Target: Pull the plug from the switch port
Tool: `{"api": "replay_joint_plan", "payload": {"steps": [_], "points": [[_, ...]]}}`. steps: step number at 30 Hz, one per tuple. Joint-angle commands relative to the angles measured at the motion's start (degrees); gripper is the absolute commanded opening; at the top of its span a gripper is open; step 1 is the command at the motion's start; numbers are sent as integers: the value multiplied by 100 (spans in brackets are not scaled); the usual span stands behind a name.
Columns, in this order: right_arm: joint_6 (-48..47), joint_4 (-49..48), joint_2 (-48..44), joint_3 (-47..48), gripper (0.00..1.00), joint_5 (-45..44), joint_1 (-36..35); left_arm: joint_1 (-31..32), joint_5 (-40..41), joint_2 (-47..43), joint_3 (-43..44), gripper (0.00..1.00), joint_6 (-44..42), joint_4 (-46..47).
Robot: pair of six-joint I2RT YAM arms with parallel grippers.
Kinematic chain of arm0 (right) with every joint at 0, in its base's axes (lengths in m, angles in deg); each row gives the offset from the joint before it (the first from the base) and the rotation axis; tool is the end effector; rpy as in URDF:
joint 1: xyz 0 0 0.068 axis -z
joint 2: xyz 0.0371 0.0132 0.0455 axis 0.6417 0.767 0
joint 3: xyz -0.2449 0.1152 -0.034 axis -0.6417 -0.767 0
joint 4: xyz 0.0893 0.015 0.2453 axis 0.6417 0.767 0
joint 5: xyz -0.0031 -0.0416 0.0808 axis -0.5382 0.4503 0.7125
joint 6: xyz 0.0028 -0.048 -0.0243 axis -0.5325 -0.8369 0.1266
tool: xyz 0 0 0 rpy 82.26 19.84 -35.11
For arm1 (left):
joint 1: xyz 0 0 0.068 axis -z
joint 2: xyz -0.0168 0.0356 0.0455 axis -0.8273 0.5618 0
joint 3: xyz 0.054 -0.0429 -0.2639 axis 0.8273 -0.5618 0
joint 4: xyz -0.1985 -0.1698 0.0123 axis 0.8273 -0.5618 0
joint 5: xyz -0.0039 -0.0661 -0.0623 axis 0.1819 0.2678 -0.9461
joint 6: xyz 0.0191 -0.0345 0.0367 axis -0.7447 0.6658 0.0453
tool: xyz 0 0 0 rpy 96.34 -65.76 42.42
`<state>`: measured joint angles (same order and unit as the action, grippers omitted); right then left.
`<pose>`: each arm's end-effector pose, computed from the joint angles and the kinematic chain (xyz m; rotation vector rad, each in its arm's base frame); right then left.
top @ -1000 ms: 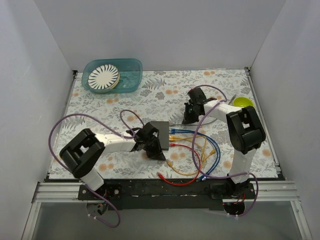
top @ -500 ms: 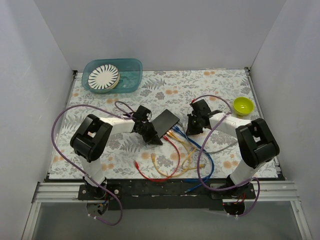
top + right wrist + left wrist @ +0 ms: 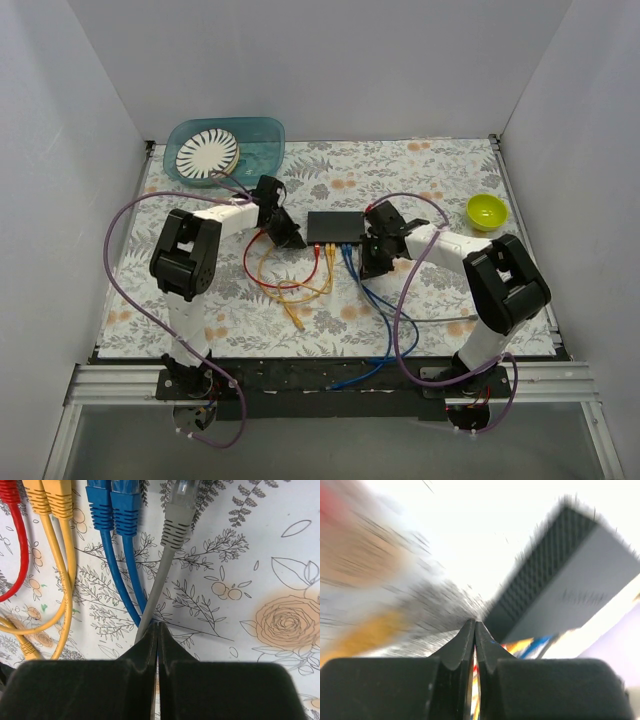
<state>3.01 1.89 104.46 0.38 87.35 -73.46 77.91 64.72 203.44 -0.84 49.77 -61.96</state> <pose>0.2710 0.1855 0.1627 -0.1578 2.7327 0.5201 0.3629 -0.1586 0.1392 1.6625 -2.5104 0.7536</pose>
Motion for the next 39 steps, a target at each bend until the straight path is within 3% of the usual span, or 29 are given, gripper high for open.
{"api": "replay_joint_plan", "payload": {"steps": [1,10,18,31,39], "points": [[54,359,-476,292,1,-387,101,-363,1292,-257,-61,4,-260,-362],[45,544,-723,-366,1,-635,339,-354,1434,-1787,-1123,14,-93,-328],[352,-158,-171,-552,1,384,190,-310,1091,-2684,-1985,16,-66,-169],[1003,-617,1254,1241,1,1291,-452,-319,1187,-2106,-1819,17,-286,-160],[660,666,333,1515,1,-378,101,-477,1556,-1867,-1230,18,-374,-353]]}}
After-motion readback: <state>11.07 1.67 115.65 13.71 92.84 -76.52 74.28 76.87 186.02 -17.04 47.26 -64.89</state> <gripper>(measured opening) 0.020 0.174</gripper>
